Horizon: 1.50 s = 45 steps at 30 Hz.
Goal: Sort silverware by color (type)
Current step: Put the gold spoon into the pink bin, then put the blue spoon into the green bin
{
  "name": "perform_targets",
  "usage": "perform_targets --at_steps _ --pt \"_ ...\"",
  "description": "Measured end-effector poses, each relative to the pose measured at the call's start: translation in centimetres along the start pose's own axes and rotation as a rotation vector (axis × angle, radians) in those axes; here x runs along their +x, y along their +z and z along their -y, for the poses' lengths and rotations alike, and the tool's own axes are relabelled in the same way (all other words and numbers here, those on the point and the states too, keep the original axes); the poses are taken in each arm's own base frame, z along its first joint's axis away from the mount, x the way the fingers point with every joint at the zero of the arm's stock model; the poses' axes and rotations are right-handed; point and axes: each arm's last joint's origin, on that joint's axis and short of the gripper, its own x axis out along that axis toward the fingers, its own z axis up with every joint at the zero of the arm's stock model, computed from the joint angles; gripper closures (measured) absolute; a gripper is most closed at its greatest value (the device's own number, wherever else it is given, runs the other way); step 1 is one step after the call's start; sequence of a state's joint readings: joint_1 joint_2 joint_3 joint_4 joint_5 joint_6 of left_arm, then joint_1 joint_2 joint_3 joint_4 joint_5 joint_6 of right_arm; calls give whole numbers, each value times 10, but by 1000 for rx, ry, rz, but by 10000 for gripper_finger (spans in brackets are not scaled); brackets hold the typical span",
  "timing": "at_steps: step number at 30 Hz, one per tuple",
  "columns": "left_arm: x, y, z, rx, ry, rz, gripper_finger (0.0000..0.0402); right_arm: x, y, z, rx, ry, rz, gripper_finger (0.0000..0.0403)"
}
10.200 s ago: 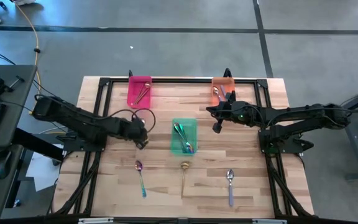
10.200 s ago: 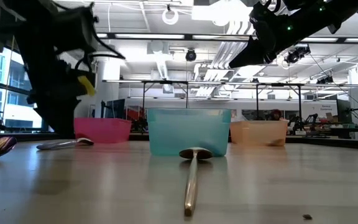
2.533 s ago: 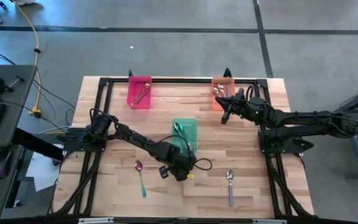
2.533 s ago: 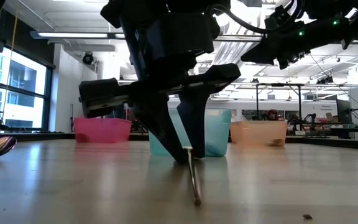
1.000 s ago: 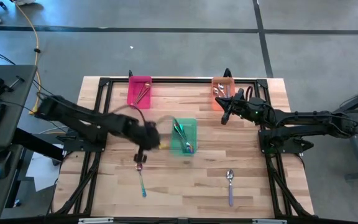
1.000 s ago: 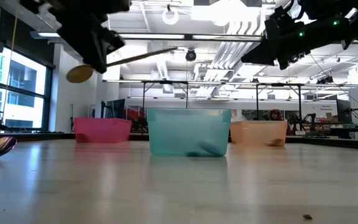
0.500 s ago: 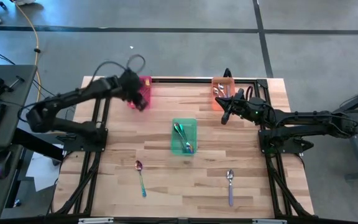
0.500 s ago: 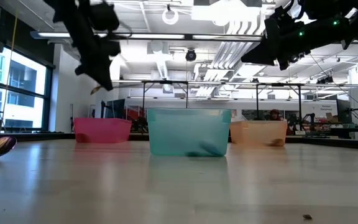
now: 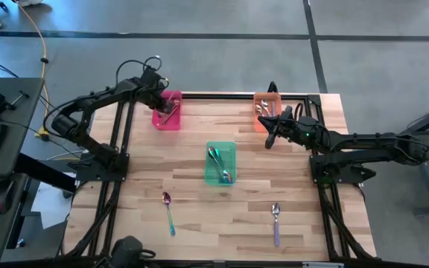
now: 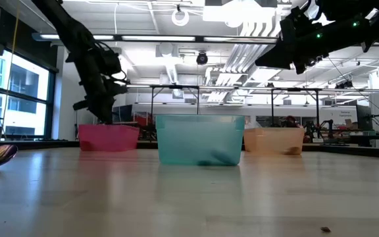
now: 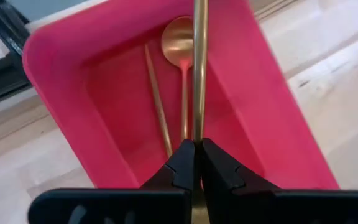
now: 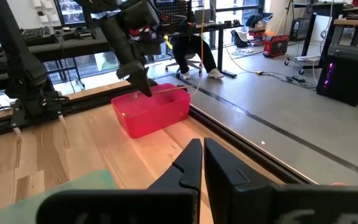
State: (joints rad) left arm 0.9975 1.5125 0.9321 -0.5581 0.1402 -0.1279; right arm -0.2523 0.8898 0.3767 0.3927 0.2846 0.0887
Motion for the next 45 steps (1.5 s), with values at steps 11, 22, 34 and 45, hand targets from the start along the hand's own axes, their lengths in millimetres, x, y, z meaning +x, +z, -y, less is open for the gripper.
perform_targets --at_steps 11,22,34,45 --pt "5 -3 0 -22 5 -45 397 0 -1 0 -6 -1 -9 401" --pt "7 -10 8 -27 -6 -101 397 0 -1 0 -6 -1 -11 401" --pt "6 -11 8 17 -7 -116 376 0 -1 0 -6 -1 -11 401" --pt "-12 -12 20 143 -12 -52 335 0 -2 0 -9 -2 -19 401"
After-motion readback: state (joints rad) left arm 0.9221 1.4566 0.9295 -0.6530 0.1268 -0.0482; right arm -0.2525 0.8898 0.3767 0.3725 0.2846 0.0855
